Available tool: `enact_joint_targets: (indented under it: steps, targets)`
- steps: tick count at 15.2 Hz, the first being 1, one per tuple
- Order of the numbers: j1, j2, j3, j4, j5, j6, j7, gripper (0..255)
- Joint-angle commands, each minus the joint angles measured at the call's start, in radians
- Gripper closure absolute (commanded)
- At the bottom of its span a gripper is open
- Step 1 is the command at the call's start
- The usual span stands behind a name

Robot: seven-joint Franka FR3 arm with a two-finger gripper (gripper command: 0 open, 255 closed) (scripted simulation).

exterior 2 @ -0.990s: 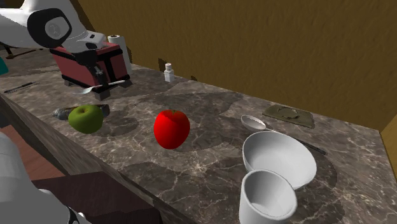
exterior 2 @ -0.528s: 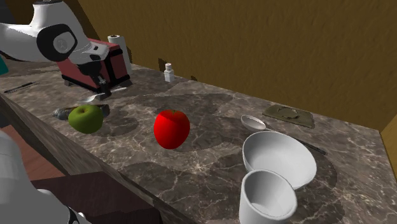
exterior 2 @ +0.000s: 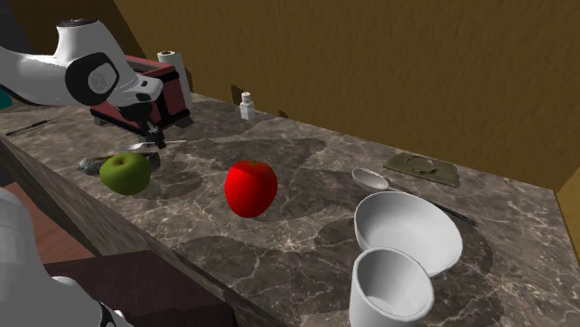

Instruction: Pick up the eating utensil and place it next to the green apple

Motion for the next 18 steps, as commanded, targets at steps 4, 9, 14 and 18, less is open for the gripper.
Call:
enact_joint_targets:
  steps: [4,9,14,18]
  targets:
    - [-0.004,0.005,0.003,-0.003,-0.003,0.002,0.003,255]
    - [-0.003,0.004,0.0,-0.003,-0.002,-0.001,0.0,0]
    - [0.054,-0.078,-0.062,0.006,0.049,-0.088,-0.035,0]
    - [0.092,-0.144,-0.112,0.019,0.072,-0.167,-0.055,0]
